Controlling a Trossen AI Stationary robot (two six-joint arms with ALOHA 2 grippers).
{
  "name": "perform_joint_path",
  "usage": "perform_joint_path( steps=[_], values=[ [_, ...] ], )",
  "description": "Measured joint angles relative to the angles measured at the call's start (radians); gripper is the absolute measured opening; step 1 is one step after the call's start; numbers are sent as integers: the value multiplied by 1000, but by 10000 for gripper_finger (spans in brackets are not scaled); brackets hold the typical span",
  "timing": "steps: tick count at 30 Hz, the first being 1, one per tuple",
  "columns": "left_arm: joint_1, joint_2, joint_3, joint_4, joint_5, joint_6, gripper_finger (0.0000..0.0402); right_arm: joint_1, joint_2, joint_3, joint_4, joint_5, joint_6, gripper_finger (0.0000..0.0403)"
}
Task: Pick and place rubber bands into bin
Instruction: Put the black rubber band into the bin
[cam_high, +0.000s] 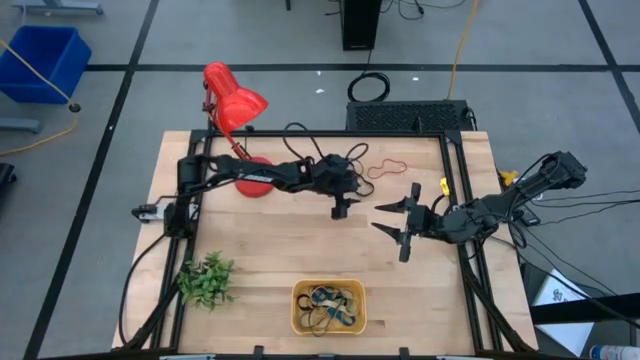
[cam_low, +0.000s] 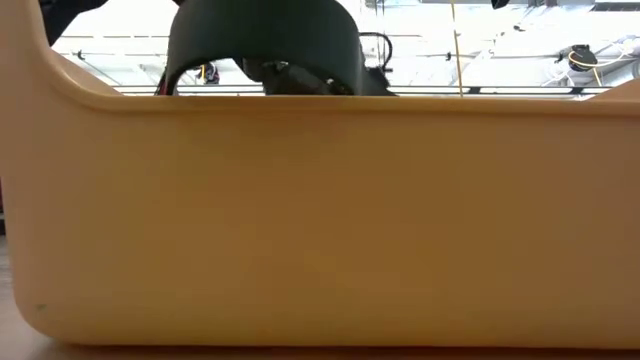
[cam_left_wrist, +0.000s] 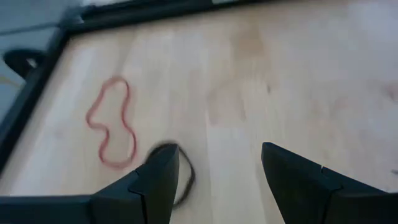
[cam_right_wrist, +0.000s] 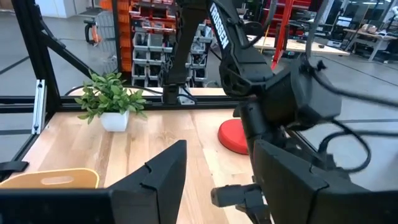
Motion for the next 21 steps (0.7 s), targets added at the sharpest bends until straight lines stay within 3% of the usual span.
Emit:
perform_joint_path(
  steps=[8,16,21],
  values=[
    [22,54,38,-16,-10,38,237,-1,0,0,2,40,1,180],
    [29,180,243,-210,-11,68,236,-9,0,1,2,52,18,180],
    [27,204,295,-343,-16,116,236,-9,0,1,2,50,27,180]
  ],
)
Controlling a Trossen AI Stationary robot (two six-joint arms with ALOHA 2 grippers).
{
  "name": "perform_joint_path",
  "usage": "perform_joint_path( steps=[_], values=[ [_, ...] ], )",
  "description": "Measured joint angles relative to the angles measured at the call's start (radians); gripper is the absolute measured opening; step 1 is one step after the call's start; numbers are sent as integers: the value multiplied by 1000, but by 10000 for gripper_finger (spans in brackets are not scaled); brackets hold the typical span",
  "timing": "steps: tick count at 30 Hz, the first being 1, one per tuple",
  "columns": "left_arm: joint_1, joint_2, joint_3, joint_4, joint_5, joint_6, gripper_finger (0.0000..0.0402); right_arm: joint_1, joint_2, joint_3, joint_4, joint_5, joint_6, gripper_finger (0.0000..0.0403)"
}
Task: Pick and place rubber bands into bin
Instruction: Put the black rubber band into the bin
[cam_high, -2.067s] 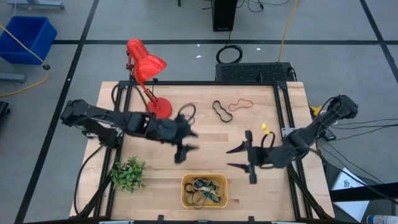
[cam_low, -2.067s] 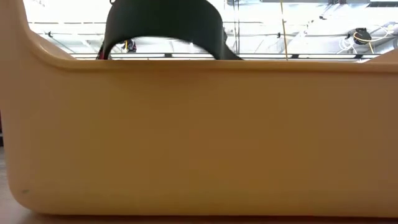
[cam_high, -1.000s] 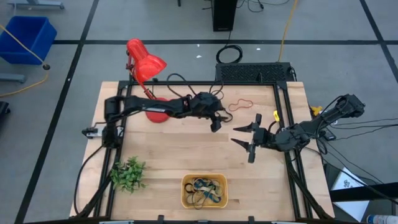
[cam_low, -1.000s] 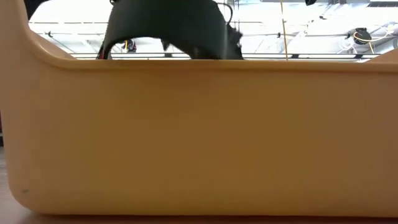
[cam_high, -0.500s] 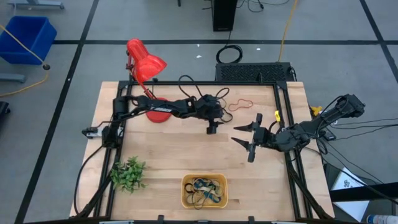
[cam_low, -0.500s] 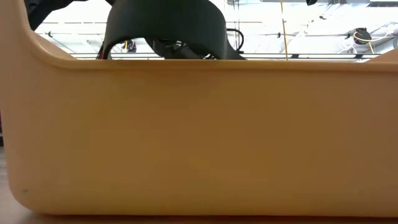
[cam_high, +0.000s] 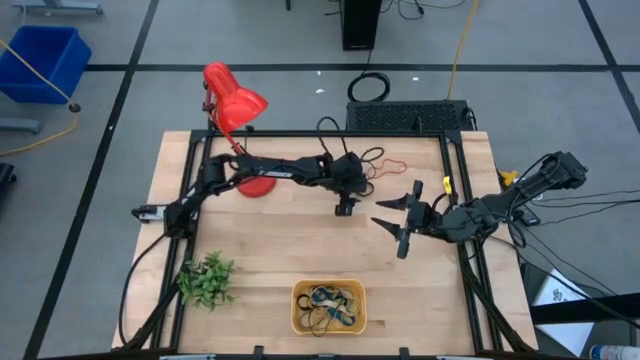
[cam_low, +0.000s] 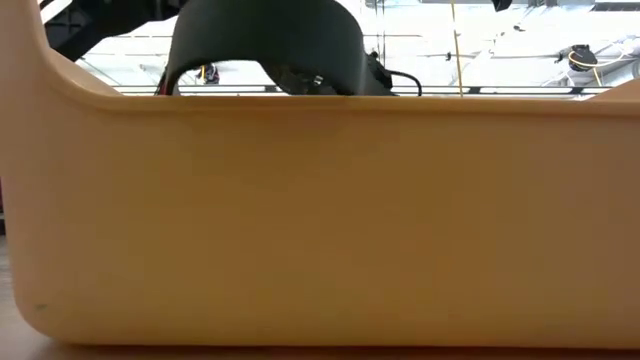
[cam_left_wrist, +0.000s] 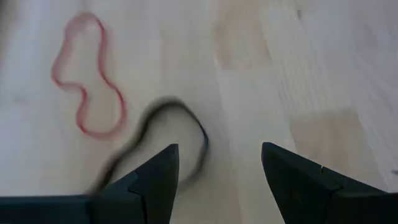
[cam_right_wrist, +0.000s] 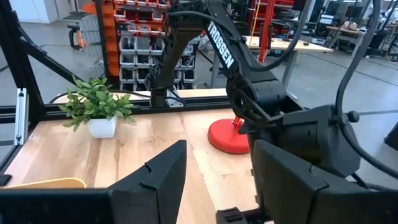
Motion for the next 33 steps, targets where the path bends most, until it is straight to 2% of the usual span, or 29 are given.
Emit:
perform_joint_path(
  steps=[4,8,12,22,29,33],
  values=[
    [1,10,-1,1,-8,4,236,0,0,0,0,-2,1,180],
    [-1,33,-1,25,-75,15,236,0,0,0,1,-2,4,180],
    [3,39,0,22,-39,26,236,0,0,0,0,-2,4,180],
    [18,43,-2,69,-33,13,235,0,0,0,1,-2,4,180],
    [38,84,-1,74,14,-43,179,-2,0,-1,1,-2,3,180],
    [32,99,-1,71,-23,-49,143,-2,0,-1,1,-2,0,180]
  ],
)
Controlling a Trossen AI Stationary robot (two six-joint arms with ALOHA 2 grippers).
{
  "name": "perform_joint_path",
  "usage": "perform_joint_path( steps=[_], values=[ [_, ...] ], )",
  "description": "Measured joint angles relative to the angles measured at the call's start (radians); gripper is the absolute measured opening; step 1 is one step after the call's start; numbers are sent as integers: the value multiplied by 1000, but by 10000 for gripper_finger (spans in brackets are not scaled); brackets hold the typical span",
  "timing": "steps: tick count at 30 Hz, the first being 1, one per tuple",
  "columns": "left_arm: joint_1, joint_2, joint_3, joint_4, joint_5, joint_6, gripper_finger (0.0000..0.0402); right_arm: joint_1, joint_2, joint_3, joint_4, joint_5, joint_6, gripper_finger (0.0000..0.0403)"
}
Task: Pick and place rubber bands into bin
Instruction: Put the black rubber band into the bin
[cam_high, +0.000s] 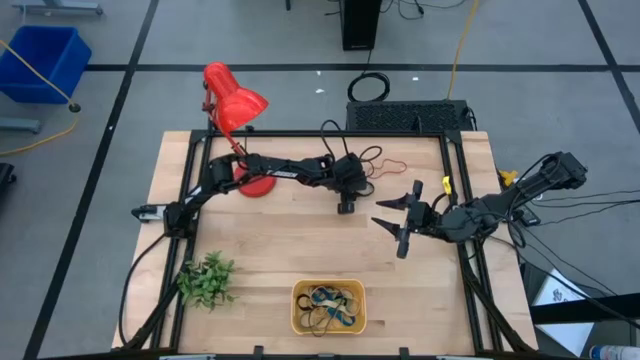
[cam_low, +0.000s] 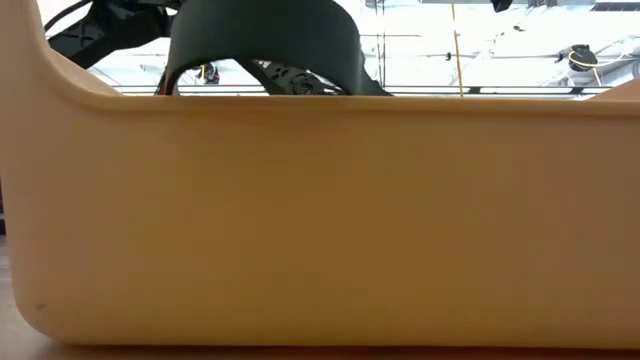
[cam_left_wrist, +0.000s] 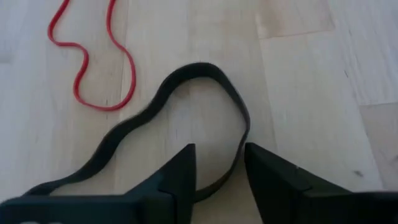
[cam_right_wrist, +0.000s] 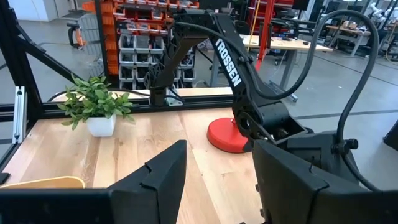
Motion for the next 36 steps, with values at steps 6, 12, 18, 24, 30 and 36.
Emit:
perform_joint_path(
  steps=[6,12,18,24,30,36],
  values=[
    [-2,1,0,1,-12,26,83,0,0,0,-8,0,-1,180],
    [-2,2,0,1,-17,46,10,0,0,0,-8,0,0,181],
    [-12,-25,-2,-56,-63,43,6,0,0,0,-8,0,0,181],
    [-17,-142,-2,-147,-119,5,5,1,-1,0,-8,0,0,181],
    [-41,-274,-3,-228,-120,-101,4,24,-9,0,-8,-1,1,181],
    [-99,-426,-2,-284,-116,-170,4,77,-9,0,-9,-4,37,181]
  ],
)
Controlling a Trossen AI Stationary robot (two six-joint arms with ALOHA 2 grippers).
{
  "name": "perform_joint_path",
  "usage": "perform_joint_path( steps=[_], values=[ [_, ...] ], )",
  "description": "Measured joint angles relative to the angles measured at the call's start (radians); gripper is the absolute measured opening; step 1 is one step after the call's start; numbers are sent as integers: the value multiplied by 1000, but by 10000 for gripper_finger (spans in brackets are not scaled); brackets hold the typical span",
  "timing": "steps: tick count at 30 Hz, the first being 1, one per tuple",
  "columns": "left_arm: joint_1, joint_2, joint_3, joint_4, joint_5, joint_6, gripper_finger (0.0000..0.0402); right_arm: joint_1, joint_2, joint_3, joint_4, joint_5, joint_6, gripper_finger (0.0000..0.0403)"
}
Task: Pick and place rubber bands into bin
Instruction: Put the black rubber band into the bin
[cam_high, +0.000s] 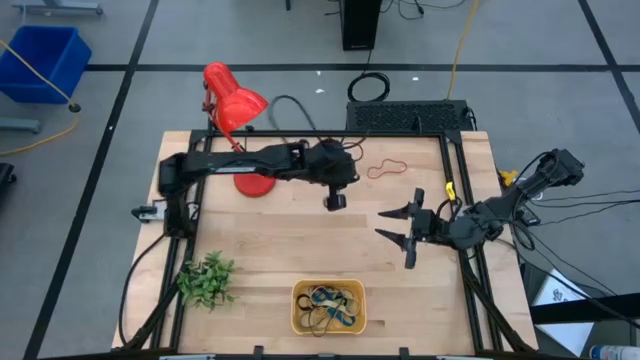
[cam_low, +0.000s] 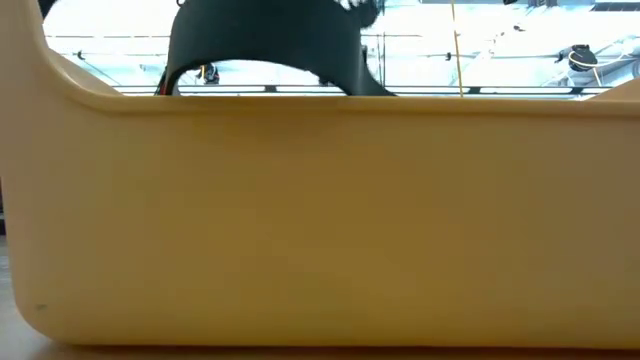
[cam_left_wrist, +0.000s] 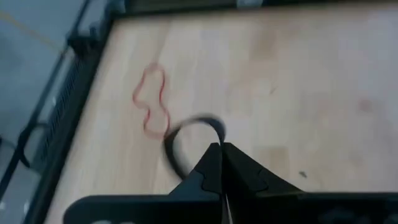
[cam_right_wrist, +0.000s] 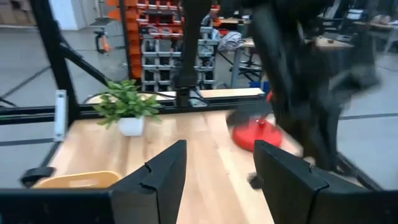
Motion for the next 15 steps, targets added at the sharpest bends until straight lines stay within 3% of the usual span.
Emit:
perform_joint_path(
  steps=[8,15],
  values=[
    [-160,-180,0,18,-18,-107,4,83,2,-2,-9,-1,47,180],
    [-344,-275,0,45,-50,-183,4,116,3,-83,20,-1,142,180]
  ],
)
